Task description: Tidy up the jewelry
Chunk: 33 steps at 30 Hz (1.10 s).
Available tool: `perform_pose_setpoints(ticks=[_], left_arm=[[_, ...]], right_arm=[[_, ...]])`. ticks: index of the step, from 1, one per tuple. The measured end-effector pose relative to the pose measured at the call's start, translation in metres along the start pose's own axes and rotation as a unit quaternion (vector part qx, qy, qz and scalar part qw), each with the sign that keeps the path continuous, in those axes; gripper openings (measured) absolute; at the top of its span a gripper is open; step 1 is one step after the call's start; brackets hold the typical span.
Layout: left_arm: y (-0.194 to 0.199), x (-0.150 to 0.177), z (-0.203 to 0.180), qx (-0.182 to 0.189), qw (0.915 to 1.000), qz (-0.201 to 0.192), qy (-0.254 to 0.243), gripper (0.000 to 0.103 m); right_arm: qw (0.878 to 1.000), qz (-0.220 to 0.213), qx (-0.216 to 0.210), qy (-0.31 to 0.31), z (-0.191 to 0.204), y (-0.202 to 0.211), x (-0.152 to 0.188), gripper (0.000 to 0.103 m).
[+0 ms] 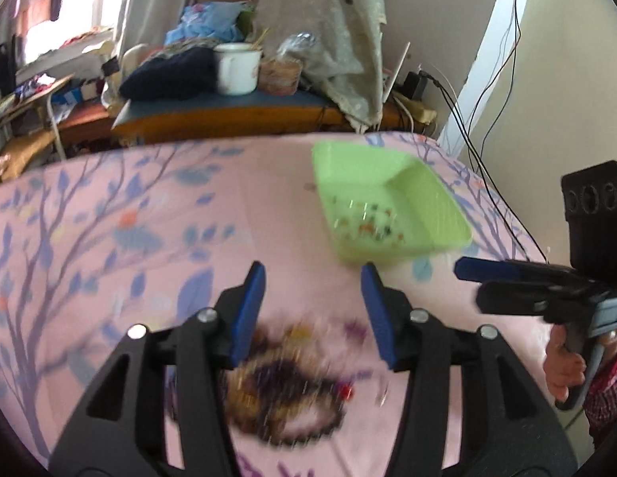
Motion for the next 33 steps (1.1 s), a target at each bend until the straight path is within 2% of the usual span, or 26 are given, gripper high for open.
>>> perform_pose_setpoints(ticks=[1,3,5,6,10,12,13,14,18,20,21,22,24,28,33], left_arm=[[-0.004,0.005,0.0,-0.002,1.0,0.0,0.0,0.048],[-0.01,0.022,0.001,-0.016,0.9999,0.002,-0.003,0.048],[-0.019,0.039,0.001,-0.023,0.9997,0.008,-0.005,0.048],[-0.023,0.043,0.0,-0.028,0.9995,0.01,-0.006,0.047],[-0.033,0.058,-0.002,-0.064,0.9975,0.018,-0.024,0.04],[-0.034,0.064,0.003,-0.059,0.9979,0.02,-0.017,0.04],[-0.034,0.065,0.007,-0.057,0.9981,0.02,-0.014,0.039],[-0.034,0.067,0.01,-0.058,0.998,0.025,-0.01,0.038],[-0.028,0.073,0.012,-0.077,0.9964,0.031,-0.012,0.037],[-0.016,0.071,0.005,-0.092,0.9954,0.016,-0.023,0.037],[-0.009,0.068,-0.001,-0.092,0.9952,0.004,-0.032,0.043],[-0.004,0.064,-0.007,-0.092,0.995,-0.004,-0.04,0.054],[0.003,0.058,-0.02,-0.089,0.9941,-0.024,-0.057,0.066],[0.003,0.044,-0.049,-0.073,0.9916,-0.04,-0.099,0.067],[-0.012,0.026,-0.082,-0.041,0.9902,-0.037,-0.128,0.067]], right_arm=[[1.0,0.01,0.019,0.005,0.001,-0.008,0.002,0.033],[0.998,0.022,0.057,0.025,0.005,-0.025,0.006,0.024],[0.99,0.032,0.121,0.06,0.01,-0.043,0.008,0.01],[0.987,0.04,0.136,0.072,0.014,-0.053,0.008,0.008],[0.98,0.064,0.164,0.095,0.015,-0.083,0.006,0.007],[0.977,0.076,0.171,0.106,0.017,-0.095,0.005,0.006],[0.974,0.076,0.18,0.117,0.019,-0.099,0.006,0.0],[0.971,0.075,0.192,0.125,0.02,-0.101,0.007,0.0],[0.976,0.068,0.176,0.109,0.011,-0.084,0.008,0.0],[0.982,0.056,0.154,0.096,0.012,-0.07,0.009,0.0],[0.985,0.049,0.141,0.089,0.013,-0.061,0.009,0.0],[0.987,0.038,0.131,0.087,0.015,-0.049,0.009,0.0],[0.989,0.018,0.116,0.087,0.023,-0.028,0.008,0.0],[0.989,-0.014,0.106,0.101,0.044,0.003,0.003,0.0],[0.987,-0.041,0.101,0.119,0.066,0.031,-0.004,0.0]])
Point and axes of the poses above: each gripper's, at about its wrist camera, not at the fingertips, and y roughly against the way its jaws point, z to its left, x to its underside, the point moved 4 cm from there along -y, roughly the way its jaws point, and after that the axes turned 13 degrees about z, right-handed, at the moved point
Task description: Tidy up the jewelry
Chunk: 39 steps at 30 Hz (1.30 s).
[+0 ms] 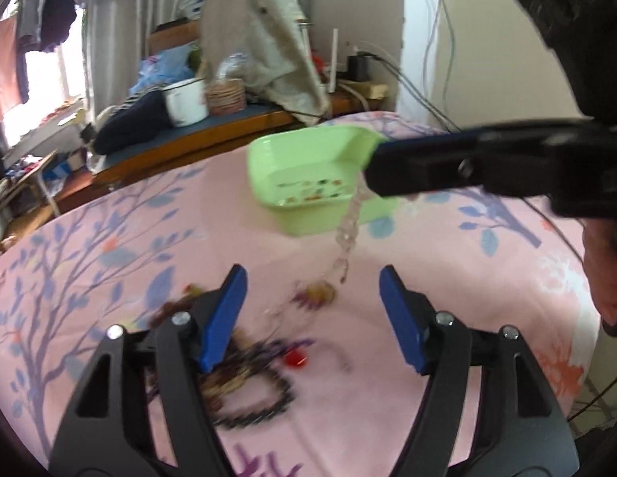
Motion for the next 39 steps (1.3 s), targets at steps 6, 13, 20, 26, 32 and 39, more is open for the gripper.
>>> perform_pose_setpoints(ticks=[6,13,20,26,32,39], left_arm=[[0.005,-0.02,-0.004,0.056,0.9983,-0.014,0.012,0.039],[0.031,-0.065,0.011,0.109,0.993,-0.034,0.03,0.006],[0.074,-0.139,0.012,0.096,0.991,-0.092,0.018,0.006],[0.096,-0.198,0.006,0.087,0.9869,-0.134,0.02,0.006],[0.088,-0.218,-0.001,0.078,0.9861,-0.146,0.018,0.006],[-0.015,-0.171,0.009,0.053,0.9977,-0.024,0.037,0.009]], right_arm=[[0.999,-0.034,-0.02,-0.001,0.005,0.033,-0.009,0.0],[0.996,-0.089,-0.013,-0.012,-0.006,0.071,-0.038,0.0],[0.985,-0.167,0.002,-0.029,-0.025,0.116,-0.078,0.0],[0.976,-0.212,0.026,-0.047,-0.048,0.142,-0.104,0.0],[0.973,-0.218,0.036,-0.062,-0.075,0.138,-0.111,0.0],[0.979,-0.161,0.028,-0.125,-0.116,0.062,-0.069,0.0]])
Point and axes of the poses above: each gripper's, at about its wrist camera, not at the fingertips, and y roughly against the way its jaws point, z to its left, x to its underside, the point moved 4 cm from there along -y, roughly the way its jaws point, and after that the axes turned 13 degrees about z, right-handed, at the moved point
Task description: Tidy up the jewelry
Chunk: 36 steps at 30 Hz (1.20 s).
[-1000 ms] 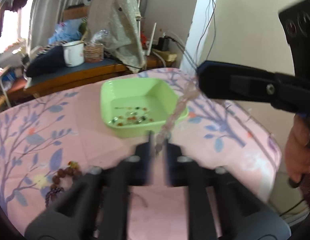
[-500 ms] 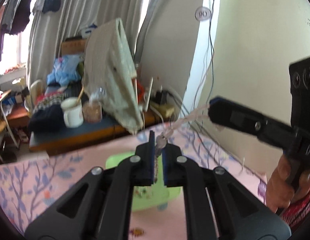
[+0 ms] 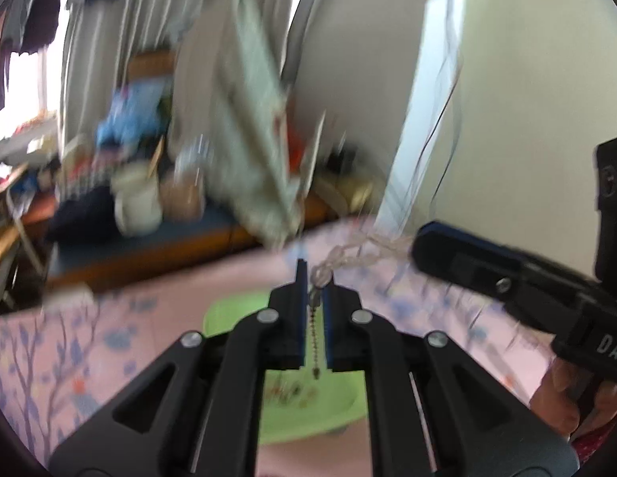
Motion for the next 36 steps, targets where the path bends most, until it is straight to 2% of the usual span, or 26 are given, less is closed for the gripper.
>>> perform_pose_setpoints(ticks=[1,3,4,7,10,13,18,20,22,23,26,28,29,30,31,33,36], left_arm=[[-0.015,0.011,0.006,-0.006,0.9997,0.024,0.007,0.023],[-0.047,0.041,0.024,-0.034,0.9954,0.086,0.025,0.044],[-0.052,0.051,0.031,-0.039,0.9939,0.099,0.029,0.044],[-0.047,0.083,0.059,-0.037,0.9924,0.107,0.047,0.044],[-0.016,0.114,0.087,-0.029,0.993,0.089,0.073,0.045],[0.017,0.145,0.112,-0.037,0.992,0.067,0.101,0.046],[0.053,0.196,0.139,-0.053,0.9877,0.044,0.14,0.046],[0.057,0.218,0.146,-0.053,0.9854,0.044,0.156,0.046],[0.058,0.233,0.149,-0.047,0.9835,0.048,0.168,0.046],[0.057,0.236,0.148,-0.04,0.9835,0.048,0.17,0.046],[0.053,0.234,0.129,-0.024,0.988,0.045,0.146,0.046],[0.045,0.23,0.111,-0.022,0.9919,0.048,0.116,0.045],[0.042,0.23,0.104,-0.019,0.9934,0.048,0.102,0.042],[0.035,0.23,0.094,-0.016,0.995,0.055,0.082,0.026],[0.031,0.233,0.091,-0.016,0.9951,0.064,0.074,0.014],[0.025,0.241,0.088,-0.03,0.9944,0.078,0.064,0.012],[0.039,0.255,0.086,-0.015,0.9949,0.083,0.055,0.01]], right_arm=[[1.0,0.009,-0.003,-0.01,-0.004,-0.009,0.01,0.0],[0.998,0.044,-0.019,-0.043,-0.019,-0.037,0.034,0.0],[0.994,0.079,-0.024,-0.074,-0.03,-0.058,0.053,0.0],[0.983,0.129,-0.047,-0.126,-0.043,-0.083,0.091,0.0],[0.98,0.138,-0.059,-0.127,-0.035,-0.083,0.112,0.012],[0.988,0.12,-0.05,-0.084,-0.013,-0.071,0.123,0.017],[0.987,0.158,-0.041,-0.011,0.021,-0.072,0.148,0.017],[0.982,0.186,-0.026,0.029,0.038,-0.082,0.164,0.017],[0.976,0.21,-0.027,0.053,0.054,-0.092,0.178,0.017],[0.973,0.22,-0.031,0.059,0.061,-0.098,0.182,0.013],[0.969,0.235,-0.041,0.07,0.075,-0.11,0.187,0.0],[0.966,0.241,-0.045,0.078,0.086,-0.12,0.187,0.0],[0.965,0.244,-0.045,0.08,0.09,-0.124,0.187,0.0],[0.964,0.249,-0.045,0.083,0.094,-0.128,0.189,0.0],[0.961,0.259,-0.045,0.085,0.096,-0.133,0.193,0.0],[0.957,0.272,-0.054,0.087,0.099,-0.133,0.201,0.0],[0.948,0.289,-0.069,0.113,0.108,-0.115,0.218,0.0]])
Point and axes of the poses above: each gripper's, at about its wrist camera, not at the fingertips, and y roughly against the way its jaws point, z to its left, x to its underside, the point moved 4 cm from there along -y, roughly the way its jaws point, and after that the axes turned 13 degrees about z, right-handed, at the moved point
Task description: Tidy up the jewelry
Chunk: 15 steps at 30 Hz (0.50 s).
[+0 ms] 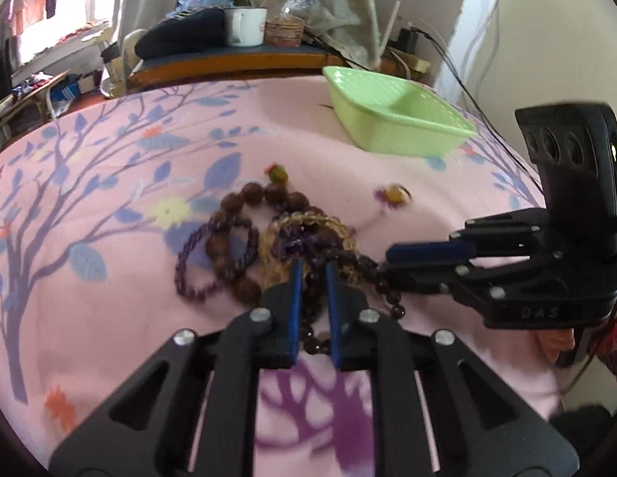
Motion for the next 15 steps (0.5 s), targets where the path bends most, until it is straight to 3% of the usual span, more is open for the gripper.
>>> perform_pose_setpoints(ticks=[3,6,12,15], left_arm=[[0.008,0.034,-0.001,-0.002,0.9997,0.014,-0.021,0.01],[0.016,0.057,0.003,-0.002,0.9997,0.022,-0.013,0.011],[0.032,0.062,0.024,-0.015,0.9994,0.014,0.026,0.012],[0.044,0.054,0.028,-0.012,0.9991,-0.006,0.041,0.029]], right_arm=[[0.999,0.003,0.007,0.035,0.019,0.006,0.026,0.0],[1.0,0.003,-0.011,0.029,0.02,0.013,0.041,0.0],[0.999,-0.028,0.005,0.014,0.012,0.027,0.024,0.0],[0.999,-0.041,0.008,0.028,0.022,0.028,0.01,0.0]])
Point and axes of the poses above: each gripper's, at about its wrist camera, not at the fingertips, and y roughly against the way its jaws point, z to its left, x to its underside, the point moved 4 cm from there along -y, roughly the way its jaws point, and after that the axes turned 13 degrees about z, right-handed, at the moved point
